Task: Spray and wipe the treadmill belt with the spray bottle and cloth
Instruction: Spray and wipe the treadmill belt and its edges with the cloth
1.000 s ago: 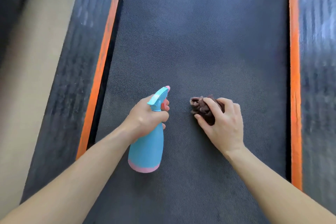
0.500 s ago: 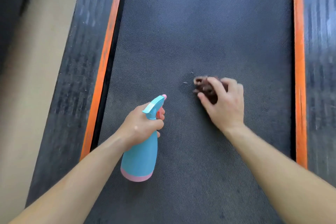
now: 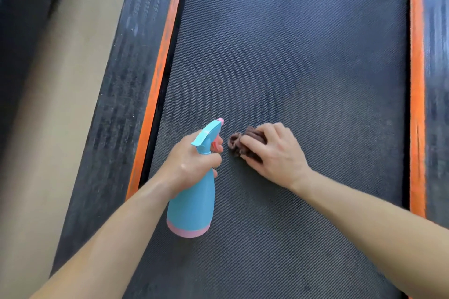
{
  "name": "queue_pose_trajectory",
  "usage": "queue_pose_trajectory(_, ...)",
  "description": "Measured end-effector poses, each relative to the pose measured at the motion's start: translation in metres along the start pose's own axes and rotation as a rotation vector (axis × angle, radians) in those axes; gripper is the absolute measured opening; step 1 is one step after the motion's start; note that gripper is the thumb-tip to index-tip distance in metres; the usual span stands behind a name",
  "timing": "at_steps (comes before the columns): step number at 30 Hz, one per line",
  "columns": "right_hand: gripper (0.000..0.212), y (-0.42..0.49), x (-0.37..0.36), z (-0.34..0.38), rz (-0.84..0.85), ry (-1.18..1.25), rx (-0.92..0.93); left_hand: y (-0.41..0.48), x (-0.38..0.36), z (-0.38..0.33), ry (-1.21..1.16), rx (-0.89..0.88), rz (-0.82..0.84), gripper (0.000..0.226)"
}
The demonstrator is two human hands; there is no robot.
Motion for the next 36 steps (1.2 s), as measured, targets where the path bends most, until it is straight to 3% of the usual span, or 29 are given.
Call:
queue_pose_trajectory(2,0.035,0.022,0.000,-0.021,-0.056,-0.053,-0.043,-0.001,-0.001,0.002,0.013,-0.002,0.005,0.055)
queue_pose_trajectory(4,0.036,0.055,0.005,-0.051,-0.131,-0.096,-0.233,-0.001,-0.003,0.004,0.027,0.010,0.013,0.052)
queue_pose_trajectory(7,0.041,0.084,0.015,-0.081,-0.114,-0.120,-0.422,-0.002,-0.003,0.010,0.068,0.020,0.028,0.033)
queue_pose_trajectory(10,0.040,0.062,0.013,-0.056,-0.096,-0.077,-0.362,-0.004,-0.001,0.012,0.068,0.014,0.036,0.039)
queue_pose_trajectory(13,0.036,0.015,0.004,-0.012,-0.045,-0.008,-0.173,-0.003,0.002,0.012,0.077,0.026,0.013,0.043)
queue_pose_trajectory(16,0.036,0.009,0.004,-0.013,0.005,-0.041,-0.014,-0.004,0.002,0.010,0.086,0.030,0.006,0.043)
queue_pose_trajectory(18,0.036,0.033,0.003,-0.032,-0.026,-0.084,-0.052,-0.002,0.002,0.010,0.068,0.025,0.005,0.045)
queue_pose_trajectory(21,0.040,0.087,0.007,-0.068,-0.100,-0.150,-0.336,0.002,0.002,0.010,0.038,0.027,0.001,0.038)
queue_pose_trajectory(23,0.042,0.103,0.008,-0.078,-0.079,-0.140,-0.427,0.003,0.004,0.010,0.036,0.020,-0.003,0.029)
queue_pose_trajectory(25,0.039,0.084,0.007,-0.063,-0.086,-0.117,-0.405,0.002,0.006,0.011,0.015,0.014,0.004,0.036)
queue_pose_trajectory(28,0.035,0.027,0.002,-0.018,-0.061,-0.044,-0.178,0.004,0.010,0.010,-0.037,0.023,-0.004,0.055)
queue_pose_trajectory(31,0.034,0.016,-0.002,-0.017,-0.018,-0.037,-0.047,0.005,0.007,0.008,-0.050,0.026,-0.006,0.058)
queue_pose_trajectory(33,0.034,0.034,-0.004,-0.030,-0.047,-0.066,-0.079,0.005,0.004,0.008,-0.054,0.032,0.009,0.057)
queue_pose_trajectory(36,0.037,0.078,-0.004,-0.054,-0.140,-0.108,-0.292,0.007,0.004,0.007,-0.005,0.032,0.028,0.055)
Point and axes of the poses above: each hand's wrist, its own y-axis towards the middle knuckle, its own x-axis out of the back of the hand, z = x × y, the point moved 2 cm from there along y, towards the middle knuckle, and after that the axes turned 1 degree about y, right-handed, at the moved point
